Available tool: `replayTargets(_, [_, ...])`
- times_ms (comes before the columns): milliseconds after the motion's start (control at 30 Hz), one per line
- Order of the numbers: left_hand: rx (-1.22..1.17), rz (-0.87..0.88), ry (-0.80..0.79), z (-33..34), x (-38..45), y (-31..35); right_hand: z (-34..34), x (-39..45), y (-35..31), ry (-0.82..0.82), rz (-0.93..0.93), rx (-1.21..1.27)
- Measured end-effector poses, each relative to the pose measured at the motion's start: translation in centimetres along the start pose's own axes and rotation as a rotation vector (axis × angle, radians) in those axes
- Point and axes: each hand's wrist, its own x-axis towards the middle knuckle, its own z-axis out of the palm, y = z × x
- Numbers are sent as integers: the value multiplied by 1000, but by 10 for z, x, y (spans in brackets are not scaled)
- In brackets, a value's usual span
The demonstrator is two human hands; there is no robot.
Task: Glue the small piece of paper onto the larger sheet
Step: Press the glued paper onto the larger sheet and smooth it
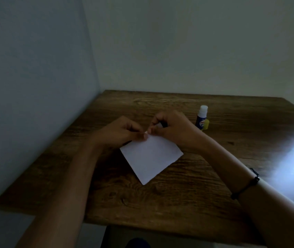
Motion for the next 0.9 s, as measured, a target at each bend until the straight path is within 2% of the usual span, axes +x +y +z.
replayTargets(100, [-14,-18,6,-8,-2,-4,-2,1,1,43,74,73])
replayTargets(233, [5,-97,-170,-4,-7,-2,-1,-1,1,37,72,88])
replayTargets(400, [-34,-51,-7,3,-4,1,3,-1,-2,10,92,143])
replayTargets(633, [-91,16,105,8,-1,3,8,-1,-8,5,114,165])
replayTargets(733, [-43,-20,123,6,0,1,4,-3,-7,-124,183,139])
replayTargets(833, [39,-13,125,5,3,-2,2,-5,-7,-304,185,-10])
replayTargets(900, [21,4,168,6,5,-4,4,-4,-9,-286,173,-34])
